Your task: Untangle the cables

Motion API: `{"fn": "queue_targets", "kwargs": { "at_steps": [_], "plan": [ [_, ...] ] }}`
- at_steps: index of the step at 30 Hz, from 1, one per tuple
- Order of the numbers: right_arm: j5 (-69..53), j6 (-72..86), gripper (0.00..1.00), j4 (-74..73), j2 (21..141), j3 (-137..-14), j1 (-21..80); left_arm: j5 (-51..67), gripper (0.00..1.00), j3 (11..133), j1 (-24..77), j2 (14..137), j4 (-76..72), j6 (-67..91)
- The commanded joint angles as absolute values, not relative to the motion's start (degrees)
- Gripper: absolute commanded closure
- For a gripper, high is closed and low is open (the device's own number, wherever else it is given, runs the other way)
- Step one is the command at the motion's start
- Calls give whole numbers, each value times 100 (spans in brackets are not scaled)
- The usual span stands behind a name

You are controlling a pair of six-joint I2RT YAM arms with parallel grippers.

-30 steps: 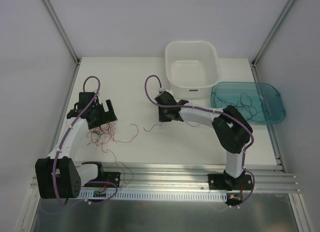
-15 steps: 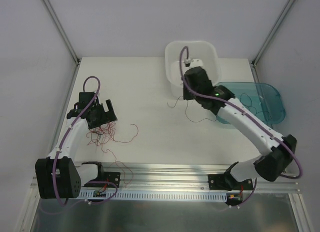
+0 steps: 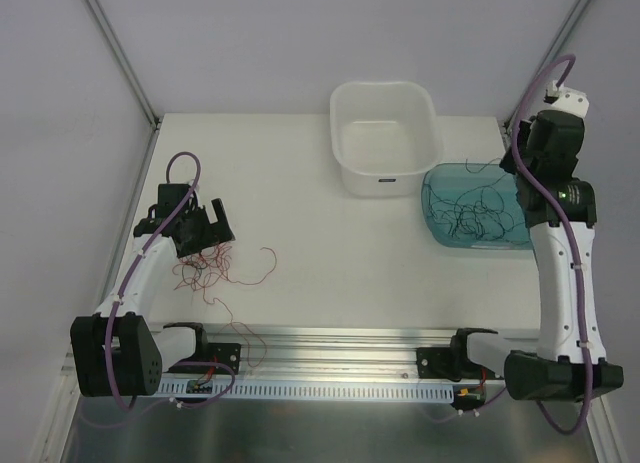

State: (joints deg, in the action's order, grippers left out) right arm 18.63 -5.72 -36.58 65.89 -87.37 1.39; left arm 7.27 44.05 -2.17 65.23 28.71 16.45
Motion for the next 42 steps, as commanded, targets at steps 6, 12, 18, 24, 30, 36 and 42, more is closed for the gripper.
{"fn": "queue_targets", "kwargs": {
  "at_steps": [6, 12, 18, 24, 30, 36, 42],
  "plan": [
    [1502, 569, 99, -2673, 7136, -7559, -1133, 703, 1, 4403, -158, 6425, 2821, 1600],
    [1968, 1133, 99, -2469, 8065, -7189, -1511, 729, 1, 4412, -149, 6434, 2813, 1600],
    [1732, 1379, 79, -2672, 9061, -7365, -1556, 738, 1, 4412, -158, 6486, 2821, 1600],
    [1827, 1389, 27, -2741, 8456, -7049, -1380, 809, 1, 4403, -167, 6539, 2821, 1600],
    [1811, 1046, 3, -3287, 7375, -7058, -599, 862, 1, 4280, -149, 6443, 2821, 1740],
    [1223, 932, 0, -3437, 6478, -6663, 824, 721, 1, 4035, -53, 6363, 2935, 2293],
    [361, 808, 1, -3173, 6205, -6250, 2503, 335, 3, 3955, 483, 6687, 3076, 2821]
  ]
}}
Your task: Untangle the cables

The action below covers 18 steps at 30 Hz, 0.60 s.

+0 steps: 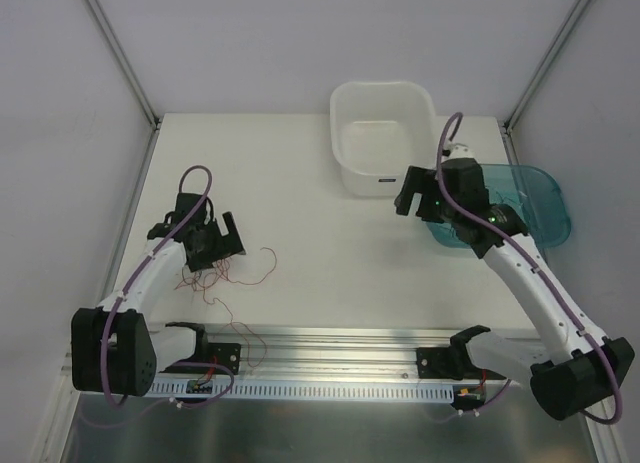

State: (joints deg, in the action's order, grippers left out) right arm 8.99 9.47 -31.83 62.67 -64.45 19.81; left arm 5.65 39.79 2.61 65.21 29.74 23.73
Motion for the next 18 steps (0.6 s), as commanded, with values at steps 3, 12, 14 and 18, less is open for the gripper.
{"fn": "queue_targets", "kwargs": {
  "at_steps": [3, 12, 14, 18],
  "plan": [
    [264, 852, 0, -3032, 6179, -5995, 3233, 53, 10, 4069, 790, 7144, 3067, 3049],
    [456, 1046, 0, -2891, 5749, -5379, 4069, -475, 72, 5430, 1414, 9025, 3032, 2874],
    [579, 1011, 1, -3049, 5556, -5344, 4104, -309, 81, 5922, 1949, 9349, 3024, 2795],
    [1036, 941, 0, -3199, 5135, -5212, 4104, 94, 91, 6950, 3179, 10106, 3032, 2742]
  ]
}}
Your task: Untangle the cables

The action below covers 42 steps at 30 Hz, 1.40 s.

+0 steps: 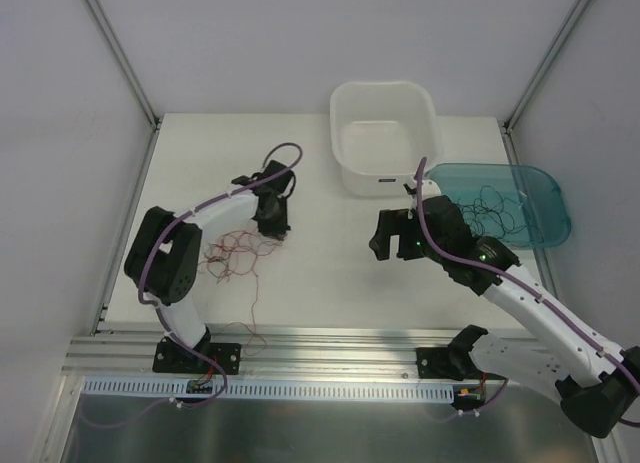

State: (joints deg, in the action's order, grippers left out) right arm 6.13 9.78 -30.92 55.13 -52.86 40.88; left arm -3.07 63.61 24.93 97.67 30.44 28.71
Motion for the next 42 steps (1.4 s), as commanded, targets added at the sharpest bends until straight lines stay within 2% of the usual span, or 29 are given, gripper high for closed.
{"fn": "queue_targets", "kwargs": {
  "at_steps": [1, 3, 4, 5, 6, 7, 9, 10, 12, 13, 14, 17, 23, 28, 32, 42],
  "plan": [
    [1098, 906, 0, -3225, 5055, -5195, 4113, 192, 91, 7422, 3582, 10264, 3032, 2742],
    [1160, 844, 0, -3234, 4853, -5151, 4105, 307, 91, 8082, 3971, 10642, 3041, 2707],
    [1125, 783, 0, -3339, 4747, -5150, 4104, 360, 88, 8599, 4382, 10922, 3050, 2646],
    [1073, 782, 0, -3340, 4746, -5150, 4104, 360, 88, 8604, 4386, 10925, 3050, 2646],
    [1011, 756, 0, -3366, 4694, -5142, 4131, 421, 84, 8822, 4421, 10934, 3059, 2646],
    [967, 738, 1, -3358, 4667, -5107, 4148, 439, 69, 8894, 4430, 10934, 3059, 2646],
    [879, 738, 1, -3340, 4615, -5063, 4210, 300, 55, 8956, 4430, 10846, 3076, 2602],
    [827, 730, 1, -3296, 4597, -5019, 4245, 229, 44, 8939, 4430, 10680, 3085, 2541],
    [686, 747, 1, -3235, 4605, -4984, 4350, 80, 32, 8816, 4421, 10486, 3102, 2488],
    [642, 756, 1, -3147, 4649, -4940, 4385, -130, 16, 8755, 4421, 10233, 3111, 2479],
    [572, 782, 2, -3103, 4667, -4922, 4421, -219, 10, 8589, 4386, 10091, 3129, 2487],
    [562, 861, 2, -2962, 4868, -4878, 4596, -500, 1, 8115, 4298, 9467, 3190, 2601],
    [843, 1081, 2, -2804, 5150, -4773, 4711, -379, 1, 6789, 4184, 8202, 3287, 2593],
    [1116, 1239, 2, -2769, 5440, -4834, 4702, -141, 5, 5785, 4201, 7384, 3305, 2847],
    [1169, 1257, 2, -2733, 5914, -5079, 4685, -17, 8, 5266, 4481, 7374, 3296, 3049],
    [1002, 1591, 2, -2382, 7689, -5958, 4342, -316, 19, 5168, 4992, 7963, 2804, 3488]
  ]
}}
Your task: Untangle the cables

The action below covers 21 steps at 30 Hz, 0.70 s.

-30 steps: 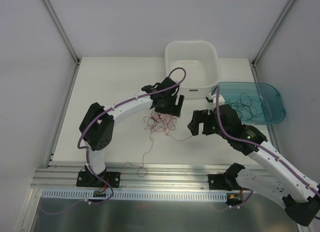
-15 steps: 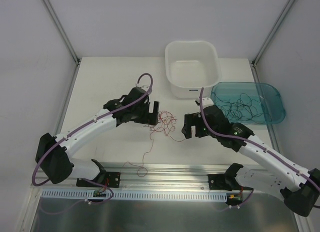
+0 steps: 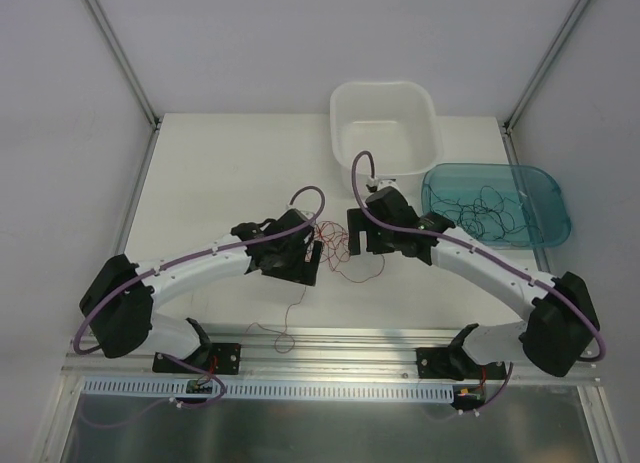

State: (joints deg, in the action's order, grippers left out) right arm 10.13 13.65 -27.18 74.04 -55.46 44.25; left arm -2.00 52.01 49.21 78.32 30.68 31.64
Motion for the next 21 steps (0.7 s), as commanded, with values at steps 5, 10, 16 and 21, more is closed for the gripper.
{"fn": "queue_targets", "kwargs": {
  "at_steps": [5, 10, 16, 21],
  "plan": [
    [678, 1705, 2, -2075, 8646, -6319, 4201, -343, 27, 4835, 5071, 8103, 2488, 3981],
    [571, 1784, 2, -1978, 9412, -6749, 4201, -378, 35, 4615, 5194, 8235, 2347, 4534],
    [580, 1881, 2, -1995, 10150, -7180, 4236, -343, 54, 4439, 5203, 8262, 2215, 4711],
    [738, 1960, 3, -2126, 10678, -7479, 4350, -352, 87, 4430, 5203, 8113, 2206, 4676]
  ]
}}
